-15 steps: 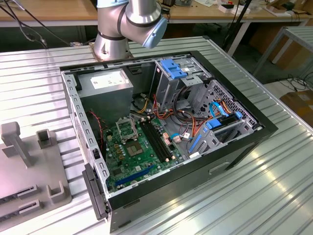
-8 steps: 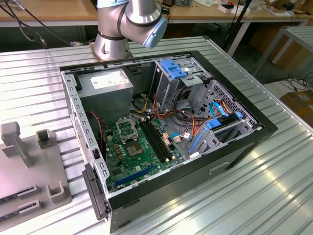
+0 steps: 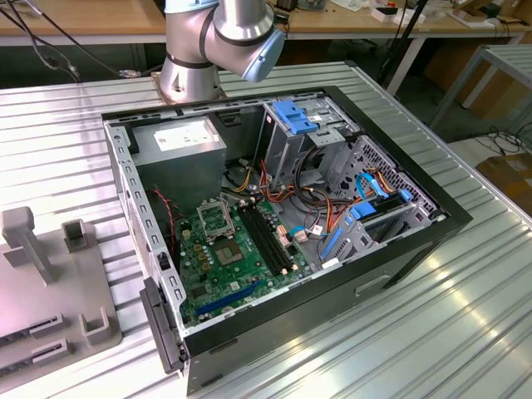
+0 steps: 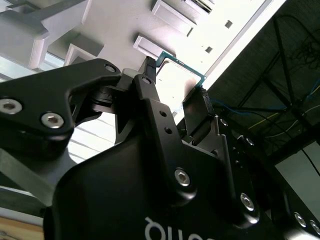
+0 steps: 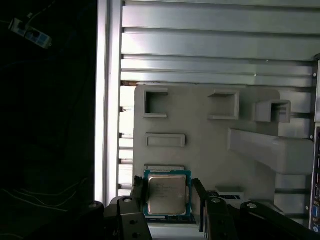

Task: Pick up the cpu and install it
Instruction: 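Pick up the cpu and move it towards the insertion slot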

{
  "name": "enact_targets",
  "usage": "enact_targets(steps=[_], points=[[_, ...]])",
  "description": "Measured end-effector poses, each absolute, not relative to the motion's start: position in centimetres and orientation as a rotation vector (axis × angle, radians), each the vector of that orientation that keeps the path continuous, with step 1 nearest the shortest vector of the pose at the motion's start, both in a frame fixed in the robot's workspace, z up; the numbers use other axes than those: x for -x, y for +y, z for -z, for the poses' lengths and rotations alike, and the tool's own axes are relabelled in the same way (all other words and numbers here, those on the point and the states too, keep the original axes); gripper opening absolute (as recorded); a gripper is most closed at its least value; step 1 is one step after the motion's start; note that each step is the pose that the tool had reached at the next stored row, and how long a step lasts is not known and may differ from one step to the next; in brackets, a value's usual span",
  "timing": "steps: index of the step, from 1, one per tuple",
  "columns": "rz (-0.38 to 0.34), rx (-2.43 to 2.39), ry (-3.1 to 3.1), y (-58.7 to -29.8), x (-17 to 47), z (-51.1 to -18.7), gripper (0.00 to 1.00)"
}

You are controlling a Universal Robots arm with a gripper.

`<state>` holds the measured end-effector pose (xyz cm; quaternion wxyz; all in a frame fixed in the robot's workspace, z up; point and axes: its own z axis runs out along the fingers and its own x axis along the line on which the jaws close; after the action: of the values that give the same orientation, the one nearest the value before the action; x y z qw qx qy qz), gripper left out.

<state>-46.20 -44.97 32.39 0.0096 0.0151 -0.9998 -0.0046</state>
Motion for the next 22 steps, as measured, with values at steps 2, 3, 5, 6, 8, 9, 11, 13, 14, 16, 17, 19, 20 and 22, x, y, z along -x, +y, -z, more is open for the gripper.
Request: enact_targets(steps=[2,3,5,6,8,9,11,13,14,16,17,19,20,22], points=[[0.015,-0.047,-3.122,-44.97,46.2,-32.42,0.47],[0.014,-0.047,-3.122,-44.97,46.2,-32.45,0.47],[0.014,-0.047,-3.122,-44.97,46.2,-32.51,0.47],[0.014,-0.047,-3.122,-44.97,46.2,-32.56,0.47],[0.015,-0.047,-3.122,-44.97,46.19,-32.58,0.47],[0.015,-0.047,-3.122,-44.97,46.19,-32.59,0.47],[0.014,-0.047,-3.122,-44.97,46.2,-32.61,0.47],[0.014,-0.047,-3.122,-44.97,46.19,-32.63,0.47],[0.014,-0.047,-3.122,-44.97,46.19,-32.66,0.47],[0.014,-0.047,-3.122,-44.97,46.19,-32.68,0.47],[0.014,-0.047,-3.122,-44.97,46.19,-32.72,0.47],[0.014,-0.047,-3.121,-44.97,46.17,-32.85,0.47],[0.015,-0.047,-3.121,-44.97,46.17,-32.87,0.47],[0.015,-0.047,-3.121,-44.97,46.17,-32.96,0.47]])
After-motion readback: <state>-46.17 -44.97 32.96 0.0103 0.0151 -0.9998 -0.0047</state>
